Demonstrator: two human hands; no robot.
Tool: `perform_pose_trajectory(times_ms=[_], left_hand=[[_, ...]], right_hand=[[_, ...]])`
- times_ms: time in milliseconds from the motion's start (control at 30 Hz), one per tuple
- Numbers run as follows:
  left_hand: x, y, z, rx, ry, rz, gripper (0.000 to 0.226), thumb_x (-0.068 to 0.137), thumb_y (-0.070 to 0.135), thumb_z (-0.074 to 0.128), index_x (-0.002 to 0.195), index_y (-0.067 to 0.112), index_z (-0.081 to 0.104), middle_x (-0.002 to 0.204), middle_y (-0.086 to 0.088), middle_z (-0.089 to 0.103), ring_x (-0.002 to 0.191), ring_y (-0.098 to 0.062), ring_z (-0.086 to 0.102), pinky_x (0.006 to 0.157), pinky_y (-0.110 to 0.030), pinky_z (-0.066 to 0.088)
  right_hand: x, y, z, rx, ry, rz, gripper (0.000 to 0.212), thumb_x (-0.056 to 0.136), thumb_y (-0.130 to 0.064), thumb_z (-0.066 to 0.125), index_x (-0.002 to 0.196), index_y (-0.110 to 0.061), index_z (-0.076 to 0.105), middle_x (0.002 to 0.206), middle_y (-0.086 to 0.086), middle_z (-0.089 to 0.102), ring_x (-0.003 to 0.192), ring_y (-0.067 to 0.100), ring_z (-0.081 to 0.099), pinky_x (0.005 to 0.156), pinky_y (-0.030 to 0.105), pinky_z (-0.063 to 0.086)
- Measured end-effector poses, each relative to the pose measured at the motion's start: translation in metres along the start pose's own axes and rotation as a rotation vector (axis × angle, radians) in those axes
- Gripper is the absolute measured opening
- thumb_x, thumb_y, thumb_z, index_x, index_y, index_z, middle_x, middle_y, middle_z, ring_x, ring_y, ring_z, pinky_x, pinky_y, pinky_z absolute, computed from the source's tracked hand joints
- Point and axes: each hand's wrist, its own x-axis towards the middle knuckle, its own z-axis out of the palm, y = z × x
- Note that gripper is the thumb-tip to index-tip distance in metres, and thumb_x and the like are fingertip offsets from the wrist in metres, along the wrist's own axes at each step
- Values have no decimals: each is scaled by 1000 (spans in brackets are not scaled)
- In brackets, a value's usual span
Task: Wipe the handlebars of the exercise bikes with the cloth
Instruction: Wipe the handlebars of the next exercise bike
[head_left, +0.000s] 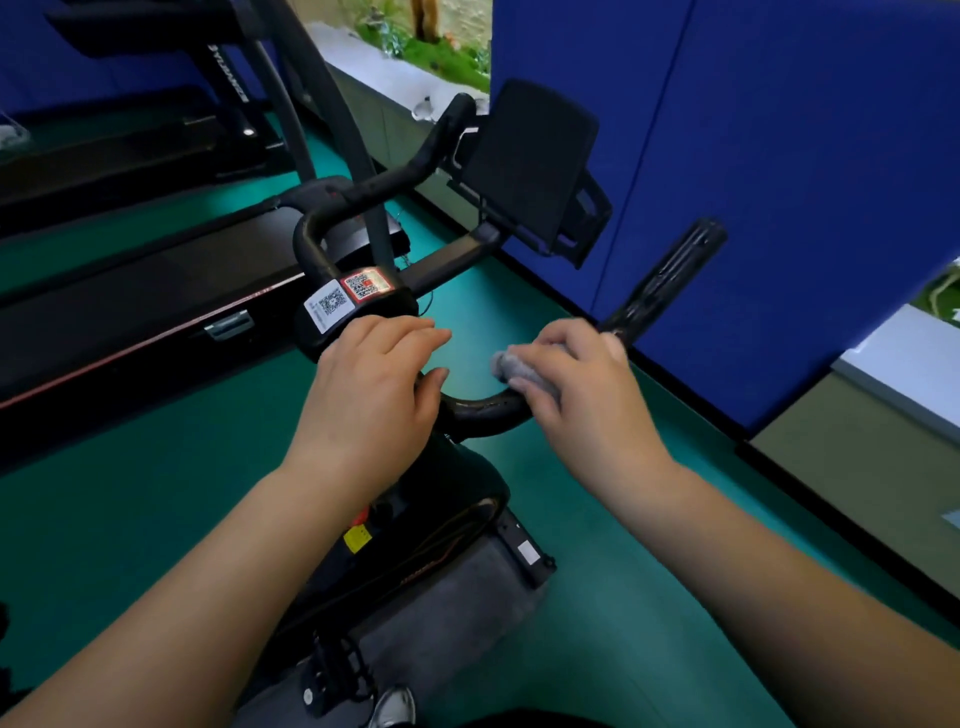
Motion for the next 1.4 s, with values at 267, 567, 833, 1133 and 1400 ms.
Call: perform_pose_trajectory(times_ms=[267,567,833,1133,1400], left_hand=[[33,-34,1,-36,-6,199,31,86,27,53,112,15,67,114,-1,65,106,-28,56,93,-44,44],[43,-56,5,-53,-34,321,29,84,26,56,107,16,70,113,-1,66,105,-28,55,93,-43,42],[38,-77,6,-82,-62,362,25,82,24,58,102,20,72,114,0,66,108,-27,55,90,-43,41],[39,-96,3,-58,-101,272,35,79,18,68,114,17,66,130,-9,54,123,-33,43,100,-52,34],[36,-99,2,-20,-130,187,38,81,22,68,118,20,63,133,-8,50,121,-34,42,98,-52,35]], right_hand=[[18,22,-13,-77,108,213,22,88,-16,64,108,-10,69,107,6,54,98,31,51,82,32,41],[-6,-27,13,-15,78,86,24,85,-22,63,105,-10,70,101,8,58,93,26,56,85,28,43],[-16,-53,28,-54,166,222,27,83,-18,67,108,-11,70,105,8,55,97,24,56,87,29,46],[-17,-45,20,-88,244,288,34,80,-9,73,114,-10,68,102,2,48,99,14,53,93,4,32],[-15,-62,29,-25,119,139,32,83,-16,66,114,-13,68,97,10,54,91,25,58,77,39,53]])
